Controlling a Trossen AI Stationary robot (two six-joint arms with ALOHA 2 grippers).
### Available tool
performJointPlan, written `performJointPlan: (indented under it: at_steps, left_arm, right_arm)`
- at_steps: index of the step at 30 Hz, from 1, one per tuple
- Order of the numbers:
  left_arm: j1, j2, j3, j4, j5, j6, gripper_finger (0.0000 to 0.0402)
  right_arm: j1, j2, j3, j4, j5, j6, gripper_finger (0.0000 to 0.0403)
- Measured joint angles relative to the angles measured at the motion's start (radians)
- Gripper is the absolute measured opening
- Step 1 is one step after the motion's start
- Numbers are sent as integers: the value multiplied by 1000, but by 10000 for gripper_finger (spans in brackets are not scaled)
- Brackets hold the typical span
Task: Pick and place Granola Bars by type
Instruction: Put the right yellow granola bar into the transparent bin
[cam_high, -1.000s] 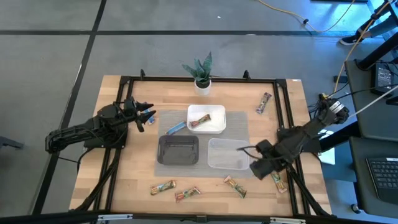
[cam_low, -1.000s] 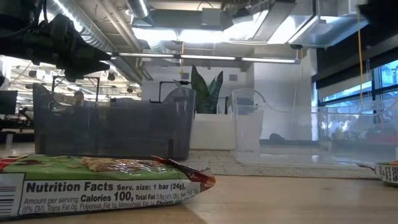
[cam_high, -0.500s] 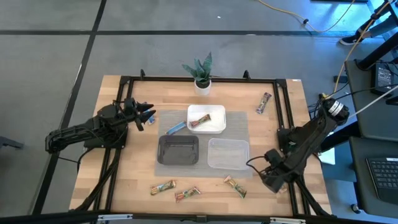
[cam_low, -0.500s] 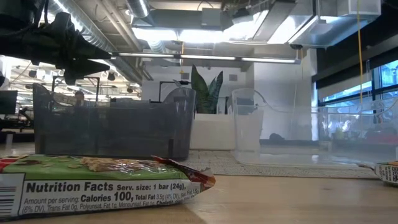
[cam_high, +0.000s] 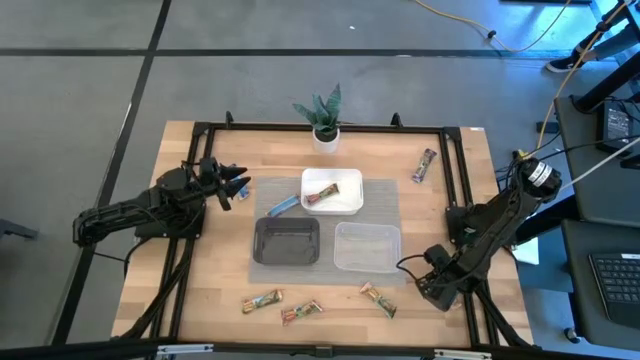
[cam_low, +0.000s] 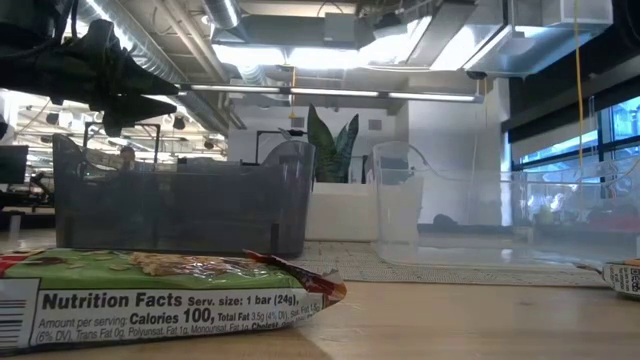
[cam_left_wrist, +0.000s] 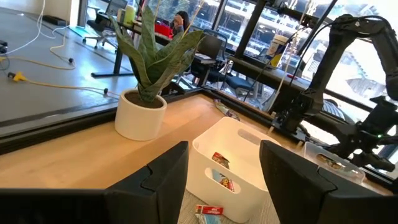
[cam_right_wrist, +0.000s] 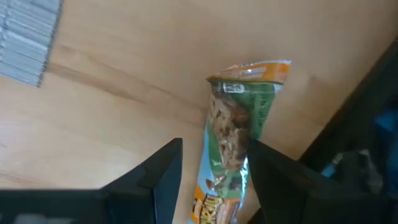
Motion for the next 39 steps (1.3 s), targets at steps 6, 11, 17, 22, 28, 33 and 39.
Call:
performJointPlan:
  at_steps: [6, 11, 17, 22, 28, 33, 39]
  left_arm:
    - [0, 0, 0, 0, -2, 0, 192]
    - [0, 0, 0, 0, -5, 0, 192]
    - [0, 0, 0, 0, -7, 0, 192]
    - [0, 0, 0, 0, -7, 1, 192]
    - [0, 0, 0, 0, -8, 1, 192]
    - [0, 0, 0, 0, -8, 1, 192]
    - [0, 0, 0, 0, -7, 1, 192]
  right_arm:
    - [0, 0, -69, 64, -43, 1, 184]
    - [0, -4, -109, 123, -41, -2, 183]
    - [0, -4, -115, 132, -35, -4, 183]
    - [0, -3, -115, 134, -34, -1, 183]
    - [0, -3, -116, 143, -31, -1, 161]
    - [-1, -2, -116, 149, -25, -4, 118]
    - [-1, 0, -103, 142, -25, -28, 86]
